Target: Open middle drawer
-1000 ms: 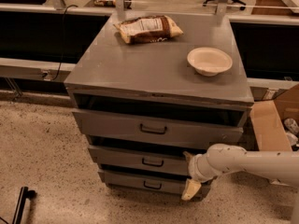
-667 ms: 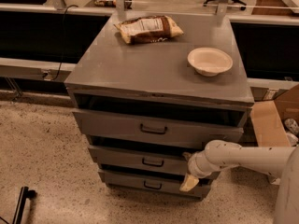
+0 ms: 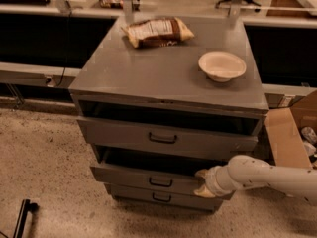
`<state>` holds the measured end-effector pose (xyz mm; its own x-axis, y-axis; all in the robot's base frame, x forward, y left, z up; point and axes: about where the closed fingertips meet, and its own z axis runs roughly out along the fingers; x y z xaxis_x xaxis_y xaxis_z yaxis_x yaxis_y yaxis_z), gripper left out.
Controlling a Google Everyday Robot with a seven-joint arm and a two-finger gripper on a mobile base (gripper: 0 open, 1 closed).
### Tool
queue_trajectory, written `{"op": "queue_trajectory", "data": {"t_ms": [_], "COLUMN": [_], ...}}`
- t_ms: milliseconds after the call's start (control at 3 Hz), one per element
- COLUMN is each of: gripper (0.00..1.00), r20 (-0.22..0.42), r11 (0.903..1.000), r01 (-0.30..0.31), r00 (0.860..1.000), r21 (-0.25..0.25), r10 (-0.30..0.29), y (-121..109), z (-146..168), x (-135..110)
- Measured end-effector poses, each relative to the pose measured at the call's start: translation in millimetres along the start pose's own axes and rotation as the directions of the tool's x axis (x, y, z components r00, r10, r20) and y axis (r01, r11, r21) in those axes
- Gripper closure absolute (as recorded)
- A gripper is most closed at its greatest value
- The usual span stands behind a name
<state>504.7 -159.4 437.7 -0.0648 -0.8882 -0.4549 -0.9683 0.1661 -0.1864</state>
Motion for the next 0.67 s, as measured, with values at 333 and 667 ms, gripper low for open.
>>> {"op": "queue_trajectory", "data": {"t_ms": [333, 667], "gripper": [0.56, 0.42], "r20": [0.000, 0.005], "r11": [1.0000, 0.9970], "r01": [0.000, 0.036], "r00": [1.000, 0.999], "r21": [0.000, -0.068], "r10": [0.000, -0.036], "y": [0, 36], "z": [0, -19], "x": [0, -10]}}
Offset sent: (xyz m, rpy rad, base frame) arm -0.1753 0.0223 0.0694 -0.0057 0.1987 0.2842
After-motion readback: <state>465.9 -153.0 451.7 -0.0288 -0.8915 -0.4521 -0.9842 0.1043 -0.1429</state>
